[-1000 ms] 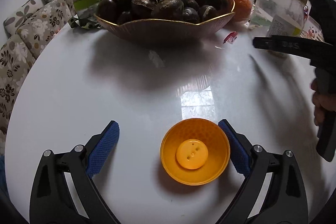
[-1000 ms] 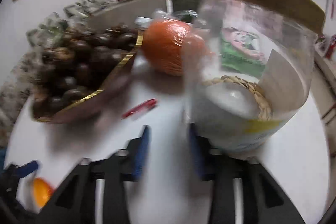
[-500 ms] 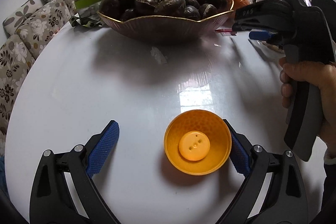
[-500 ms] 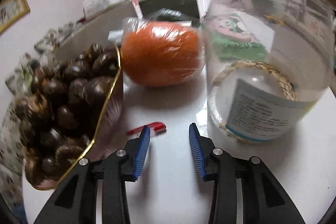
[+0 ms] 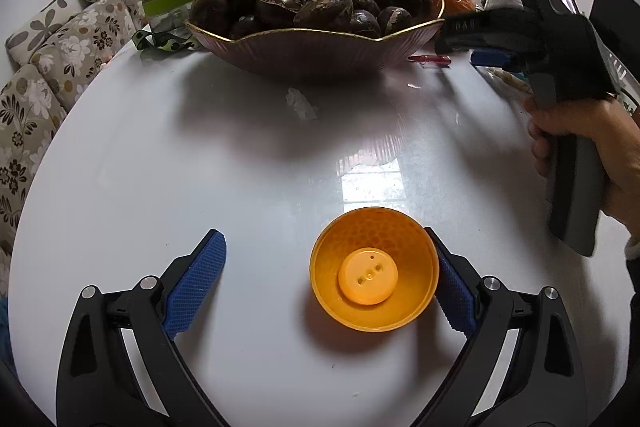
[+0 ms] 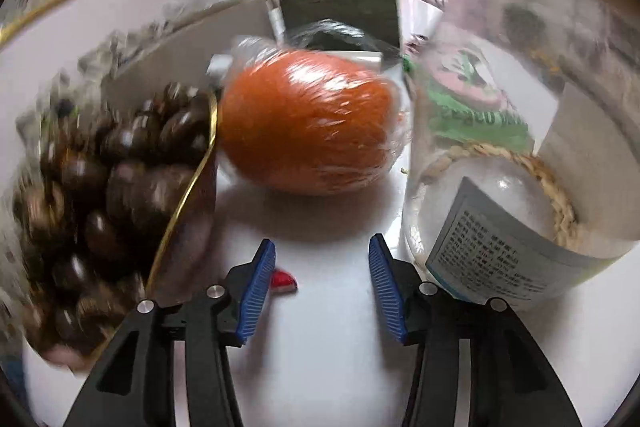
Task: Collect trash
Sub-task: 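Grasp the red pen with the right tool while the left grasps the orange cup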
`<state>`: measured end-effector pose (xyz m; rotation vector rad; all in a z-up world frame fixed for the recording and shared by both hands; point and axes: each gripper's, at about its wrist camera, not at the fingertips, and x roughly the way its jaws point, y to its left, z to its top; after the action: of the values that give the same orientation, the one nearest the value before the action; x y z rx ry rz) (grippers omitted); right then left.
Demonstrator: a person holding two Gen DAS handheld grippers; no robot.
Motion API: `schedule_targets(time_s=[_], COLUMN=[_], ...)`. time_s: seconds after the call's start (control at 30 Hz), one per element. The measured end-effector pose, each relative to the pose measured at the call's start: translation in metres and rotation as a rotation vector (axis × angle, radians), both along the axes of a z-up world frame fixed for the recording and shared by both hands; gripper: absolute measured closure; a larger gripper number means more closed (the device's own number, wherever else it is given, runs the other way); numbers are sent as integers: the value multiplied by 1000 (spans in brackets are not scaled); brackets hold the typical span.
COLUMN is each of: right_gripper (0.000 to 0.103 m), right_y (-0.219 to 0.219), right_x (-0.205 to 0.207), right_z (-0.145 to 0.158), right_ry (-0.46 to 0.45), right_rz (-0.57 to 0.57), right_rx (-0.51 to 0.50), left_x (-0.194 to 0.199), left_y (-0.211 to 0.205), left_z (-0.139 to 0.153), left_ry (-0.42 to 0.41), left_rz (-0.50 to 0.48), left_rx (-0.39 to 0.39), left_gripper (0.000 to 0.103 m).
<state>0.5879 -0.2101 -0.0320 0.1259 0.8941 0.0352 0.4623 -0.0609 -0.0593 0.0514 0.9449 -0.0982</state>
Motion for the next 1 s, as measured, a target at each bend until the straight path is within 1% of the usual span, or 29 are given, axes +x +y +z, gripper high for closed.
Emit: schedule_targets(time_s=[0.03,0.07,0.1,0.17,0.3,0.33,0.4,0.47,0.57,0.63,0.7,0.77,0.8,0.83,0.87,0.97,1.0], right_gripper=[42,39,39,37,39,39,39,38,40,49,53,58,71,89,90,90,90], right_y=[4,14,21,24,27,25,20,19,29,39,47,54,55,56,55,50,44], right_x=[-1,-7,-16,-35,-81,-89,-104,-113,-116,-114,-115,-126,-127,-129,-134,-150,-156], right_z=[-1,-2,-1,-1,1,1,9,17,14,8,2,2,2,2,3,3,3], right_ry=[7,20,24,57,115,123,77,25,49,67,85,57,54,55,63,59,59], right_rz=[29,83,130,168,290,304,317,362,405,410,384,351,337,321,318,342,347], right_rx=[-36,-101,-133,-109,-131,-133,-126,-85,-51,-54,-61,-122,-120,-116,-118,-182,-188], left_x=[0,-1,-2,-5,-12,-15,-19,-20,-24,-25,-26,-26,-26,-25,-24,-23,-23], left_y=[0,0,1,1,4,5,8,9,13,15,16,15,15,15,13,9,8], left_z=[0,0,0,0,0,0,0,0,0,0,-1,-1,-1,-1,0,0,0], left_ry=[0,0,0,0,0,0,0,1,0,0,-1,0,0,0,0,-2,-4], left_rz=[1,3,7,8,4,5,6,15,25,27,21,0,-15,-24,-32,-60,-71], left_rx=[0,0,0,1,2,2,1,2,1,-2,-1,0,-1,-1,-1,3,4], left_gripper=[11,11,11,11,11,11,11,11,11,11,11,11,11,11,11,11,16])
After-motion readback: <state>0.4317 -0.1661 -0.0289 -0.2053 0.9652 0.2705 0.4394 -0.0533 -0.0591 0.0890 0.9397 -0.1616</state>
